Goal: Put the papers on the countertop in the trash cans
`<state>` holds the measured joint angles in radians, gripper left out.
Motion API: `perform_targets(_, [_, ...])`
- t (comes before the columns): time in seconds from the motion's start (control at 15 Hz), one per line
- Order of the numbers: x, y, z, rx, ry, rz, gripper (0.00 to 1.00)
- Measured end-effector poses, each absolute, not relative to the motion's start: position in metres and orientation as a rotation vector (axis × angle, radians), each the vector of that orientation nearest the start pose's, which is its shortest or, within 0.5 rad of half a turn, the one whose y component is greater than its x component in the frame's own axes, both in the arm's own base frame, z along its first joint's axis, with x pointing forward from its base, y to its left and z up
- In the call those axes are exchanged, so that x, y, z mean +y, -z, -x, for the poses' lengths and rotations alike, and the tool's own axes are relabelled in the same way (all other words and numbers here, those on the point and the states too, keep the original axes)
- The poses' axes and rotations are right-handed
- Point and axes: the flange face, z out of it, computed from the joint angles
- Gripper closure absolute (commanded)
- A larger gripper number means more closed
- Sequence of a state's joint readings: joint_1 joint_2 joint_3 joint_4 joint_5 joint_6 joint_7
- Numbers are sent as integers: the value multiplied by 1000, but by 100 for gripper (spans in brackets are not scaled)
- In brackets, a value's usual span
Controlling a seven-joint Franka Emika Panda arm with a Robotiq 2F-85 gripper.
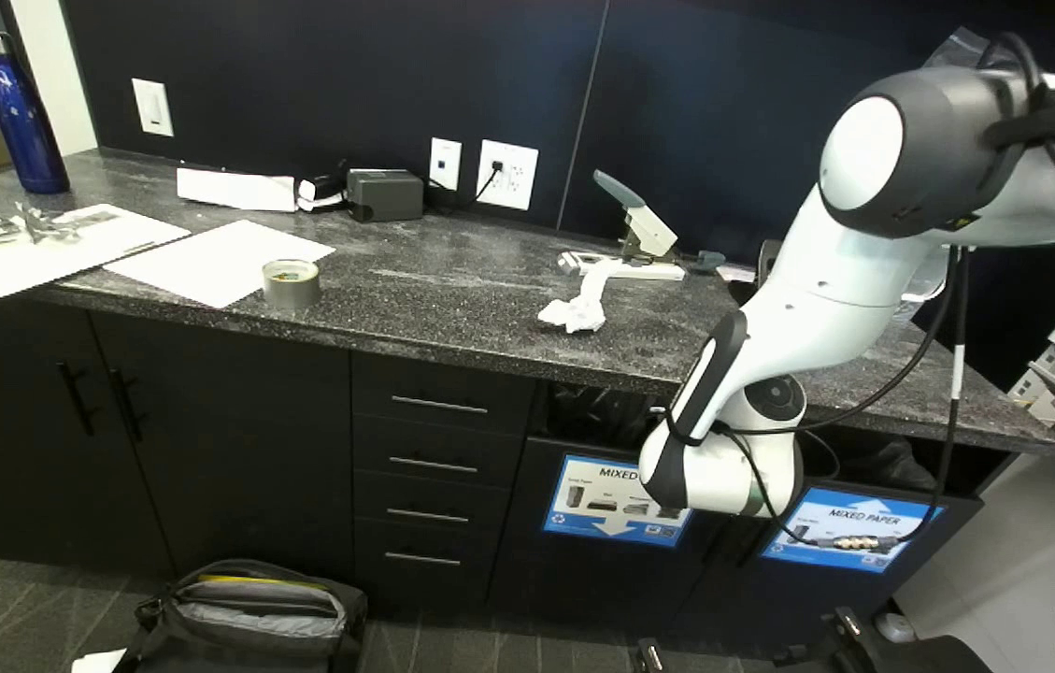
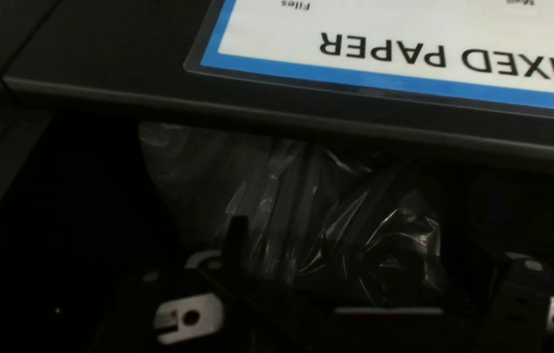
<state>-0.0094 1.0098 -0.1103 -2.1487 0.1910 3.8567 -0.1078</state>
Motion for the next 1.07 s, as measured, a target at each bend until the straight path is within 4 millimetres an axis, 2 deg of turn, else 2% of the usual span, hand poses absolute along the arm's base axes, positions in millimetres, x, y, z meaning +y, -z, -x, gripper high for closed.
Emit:
perform_targets(0.33, [-48, -68, -483, 102, 743, 3175, 0])
perform_targets(0.6, [-9, -111, -468, -22, 463, 3121, 0])
perform_targets(0.8, [15, -164, -474, 1, 414, 3081, 0])
perform_targets(1.07, [46, -249, -496, 162, 437, 3018, 0])
